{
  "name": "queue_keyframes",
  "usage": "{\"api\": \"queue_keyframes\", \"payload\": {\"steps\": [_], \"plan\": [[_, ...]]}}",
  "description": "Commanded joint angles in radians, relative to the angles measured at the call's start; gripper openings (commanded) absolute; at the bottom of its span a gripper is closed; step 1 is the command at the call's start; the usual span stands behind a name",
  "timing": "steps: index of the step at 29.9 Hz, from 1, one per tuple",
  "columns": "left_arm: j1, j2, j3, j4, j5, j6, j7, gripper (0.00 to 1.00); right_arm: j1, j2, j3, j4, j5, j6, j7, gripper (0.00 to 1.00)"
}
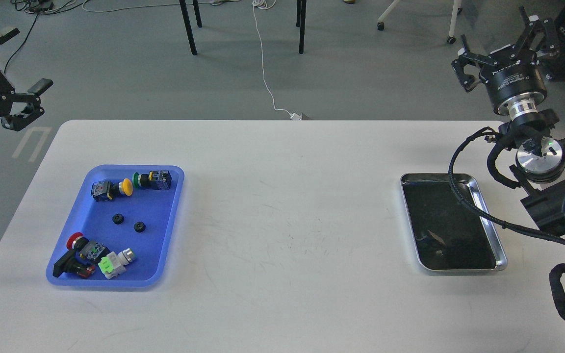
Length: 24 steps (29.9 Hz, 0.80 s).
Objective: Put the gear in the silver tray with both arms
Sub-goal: 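Swing the left arm toward the blue tray, then lower the left gripper into the blue tray and grasp a black gear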
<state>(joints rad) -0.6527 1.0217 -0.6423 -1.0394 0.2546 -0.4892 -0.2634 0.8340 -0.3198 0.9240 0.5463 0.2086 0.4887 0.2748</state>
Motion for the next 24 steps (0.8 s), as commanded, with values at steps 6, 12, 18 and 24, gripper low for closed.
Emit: {"api": "queue_keyframes", "payload": {"steps": [6,12,18,24], "plan": [[0.016,0.081,-0.003,-0.194,0.558,0.0,-0.048,0.98,0.008,-0.012,0.001,-0.005,0.0,0.0,0.0,0.99],[0.018,0.06,-0.004,-0.257,0.898,0.0,-0.059,0.98,0.008,-0.031,0.001,-0.005,0.0,0.0,0.0,0.99],[0.021,0.017,0.035,-0.263,1.299,0.087,-0.079,0.94,0.008,-0.035,0.003,-0.008,0.0,0.0,0.0,0.99],[0.025,0.014,0.229,-0.242,1.56,0.329,-0.096,0.94,0.007,-0.039,0.003,-0.009,0.0,0.0,0.0,0.99]]}}
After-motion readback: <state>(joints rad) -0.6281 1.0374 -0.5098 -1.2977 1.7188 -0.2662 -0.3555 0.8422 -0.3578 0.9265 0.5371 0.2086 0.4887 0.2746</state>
